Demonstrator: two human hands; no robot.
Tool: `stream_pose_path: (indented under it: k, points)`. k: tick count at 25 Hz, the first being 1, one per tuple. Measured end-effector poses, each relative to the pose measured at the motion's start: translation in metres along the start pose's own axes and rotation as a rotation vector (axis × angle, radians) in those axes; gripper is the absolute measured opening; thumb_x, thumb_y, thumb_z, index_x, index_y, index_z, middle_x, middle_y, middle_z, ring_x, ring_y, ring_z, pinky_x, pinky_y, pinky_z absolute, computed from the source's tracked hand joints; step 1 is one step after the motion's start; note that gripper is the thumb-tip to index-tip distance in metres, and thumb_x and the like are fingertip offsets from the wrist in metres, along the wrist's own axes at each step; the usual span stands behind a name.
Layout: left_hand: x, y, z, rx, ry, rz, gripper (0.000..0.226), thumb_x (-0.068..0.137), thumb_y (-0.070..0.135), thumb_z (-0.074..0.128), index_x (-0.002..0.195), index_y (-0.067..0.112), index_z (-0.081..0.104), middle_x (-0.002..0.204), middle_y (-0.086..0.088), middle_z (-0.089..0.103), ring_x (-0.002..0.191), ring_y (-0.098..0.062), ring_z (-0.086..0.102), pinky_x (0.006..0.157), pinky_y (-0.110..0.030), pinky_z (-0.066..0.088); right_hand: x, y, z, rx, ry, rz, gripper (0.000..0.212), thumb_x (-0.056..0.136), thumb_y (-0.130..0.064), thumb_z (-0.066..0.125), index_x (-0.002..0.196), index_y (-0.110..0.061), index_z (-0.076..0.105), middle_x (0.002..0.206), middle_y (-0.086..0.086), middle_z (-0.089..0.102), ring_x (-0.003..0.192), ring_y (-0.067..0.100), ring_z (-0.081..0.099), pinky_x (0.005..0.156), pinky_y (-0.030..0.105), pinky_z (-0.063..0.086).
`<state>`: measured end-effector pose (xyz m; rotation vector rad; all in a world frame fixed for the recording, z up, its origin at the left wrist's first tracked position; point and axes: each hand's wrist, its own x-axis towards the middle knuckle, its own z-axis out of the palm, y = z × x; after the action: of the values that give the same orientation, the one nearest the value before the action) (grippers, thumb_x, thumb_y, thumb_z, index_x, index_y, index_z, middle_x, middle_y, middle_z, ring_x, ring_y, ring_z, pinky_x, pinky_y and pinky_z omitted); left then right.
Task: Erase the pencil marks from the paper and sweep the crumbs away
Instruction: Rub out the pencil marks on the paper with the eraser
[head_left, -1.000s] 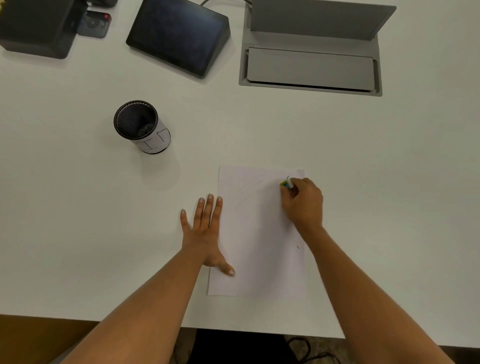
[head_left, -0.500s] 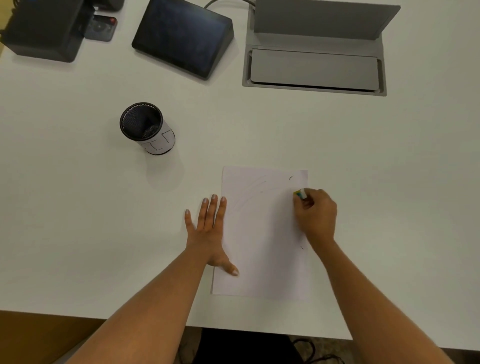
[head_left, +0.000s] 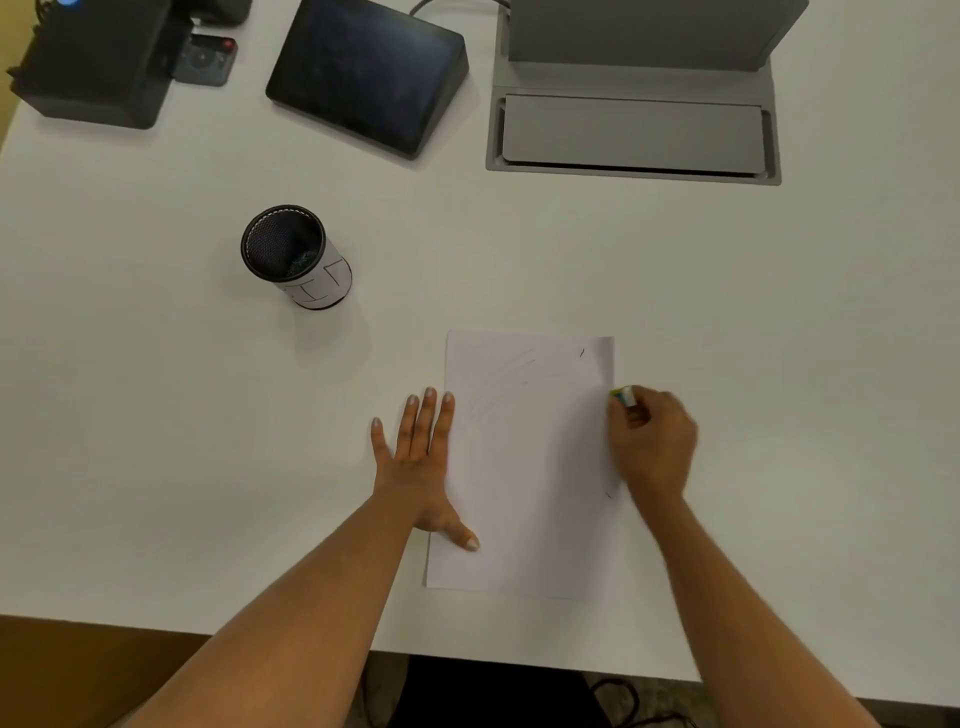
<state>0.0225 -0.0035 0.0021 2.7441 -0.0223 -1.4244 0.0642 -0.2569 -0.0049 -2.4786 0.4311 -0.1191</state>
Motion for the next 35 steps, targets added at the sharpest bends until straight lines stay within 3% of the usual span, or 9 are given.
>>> stream_pose_path:
  k: [4,6,11,14,18,23,26,29,35]
  points:
    - [0.000,0.003,-0.002,0.013,-0.002,-0.025,0.169,0.048,0.077,0.081,0.126,0.020,-0.059,0.135,-0.004,-0.064,0.126,-0.025,-0.057,0.107,-0.068,-0.026,-0.103,-0.059,0.042,0.086,-0.456,-0.436,0.003,0.083,-0.012,0.067,0.082,-0.009,0.068,0.072,0.006,0.062,0.061,0.021,0.057,0.056,0.032,0.051]
    - [0.000,0.003,-0.001,0.025,-0.004,-0.031,0.167,0.051,0.075,0.080,0.126,0.019,-0.058,0.135,-0.005,-0.064,0.126,-0.026,-0.056,0.108,-0.068,-0.025,-0.104,-0.060,0.056,0.060,-0.570,-0.641,0.009,0.085,-0.015,0.061,0.083,-0.007,0.065,0.074,0.008,0.060,0.062,0.024,0.056,0.053,0.037,0.050]
    - [0.001,0.001,0.000,0.023,0.006,-0.020,0.173,0.042,0.084,0.078,0.126,0.019,-0.059,0.131,-0.004,-0.066,0.125,-0.026,-0.056,0.109,-0.067,-0.022,0.008,-0.066,0.059,-0.002,-0.267,-0.366,0.012,0.086,-0.016,0.063,0.078,-0.008,0.065,0.072,0.005,0.057,0.063,0.021,0.054,0.057,0.027,0.042]
    - [0.001,0.001,0.002,0.039,0.020,-0.008,0.173,0.043,0.084,0.078,0.125,0.017,-0.059,0.132,-0.005,-0.065,0.123,-0.027,-0.058,0.107,-0.068,-0.023,-0.031,-0.072,0.054,0.035,-0.389,-0.411,0.009,0.087,-0.017,0.063,0.081,-0.012,0.067,0.072,0.002,0.057,0.062,0.018,0.055,0.056,0.022,0.037]
    - [0.003,0.001,0.002,0.035,0.020,-0.013,0.173,0.044,0.082,0.079,0.127,0.014,-0.056,0.135,-0.008,-0.063,0.127,-0.029,-0.055,0.103,-0.067,-0.026,-0.083,-0.061,0.053,0.041,-0.675,-0.789,0.011,0.086,-0.019,0.061,0.086,-0.010,0.066,0.074,0.006,0.059,0.062,0.023,0.056,0.052,0.036,0.050]
    - [0.003,0.002,0.001,0.050,0.020,-0.032,0.176,0.041,0.083,0.079,0.132,0.014,-0.054,0.134,-0.007,-0.063,0.126,-0.028,-0.055,0.101,-0.067,-0.028,0.018,-0.085,0.071,0.022,-0.326,-0.414,0.012,0.084,-0.019,0.066,0.077,-0.010,0.067,0.071,0.002,0.056,0.062,0.019,0.054,0.058,0.027,0.043]
    - [0.003,0.002,0.002,0.069,0.012,-0.033,0.174,0.044,0.083,0.079,0.131,0.013,-0.054,0.137,-0.009,-0.062,0.122,-0.029,-0.058,0.100,-0.068,-0.029,-0.025,-0.086,0.065,0.040,-0.424,-0.433,0.013,0.085,-0.018,0.064,0.076,-0.010,0.067,0.069,0.004,0.057,0.059,0.018,0.053,0.057,0.031,0.046]
    - [0.002,0.005,-0.001,0.091,-0.014,-0.036,0.171,0.048,0.082,0.078,0.128,0.012,-0.056,0.132,-0.010,-0.065,0.119,-0.030,-0.060,0.100,-0.072,-0.025,-0.066,-0.077,0.058,0.017,-0.636,-0.662,0.010,0.085,-0.016,0.063,0.081,-0.009,0.068,0.071,0.006,0.059,0.059,0.020,0.055,0.055,0.036,0.050]
    - [0.001,0.007,-0.002,0.052,-0.026,-0.072,0.173,0.045,0.079,0.082,0.129,0.015,-0.056,0.133,-0.008,-0.064,0.123,-0.027,-0.057,0.102,-0.074,-0.021,0.005,-0.104,0.081,0.035,-0.360,-0.444,0.009,0.084,-0.013,0.065,0.079,-0.006,0.069,0.073,0.007,0.058,0.060,0.018,0.052,0.057,0.029,0.046]
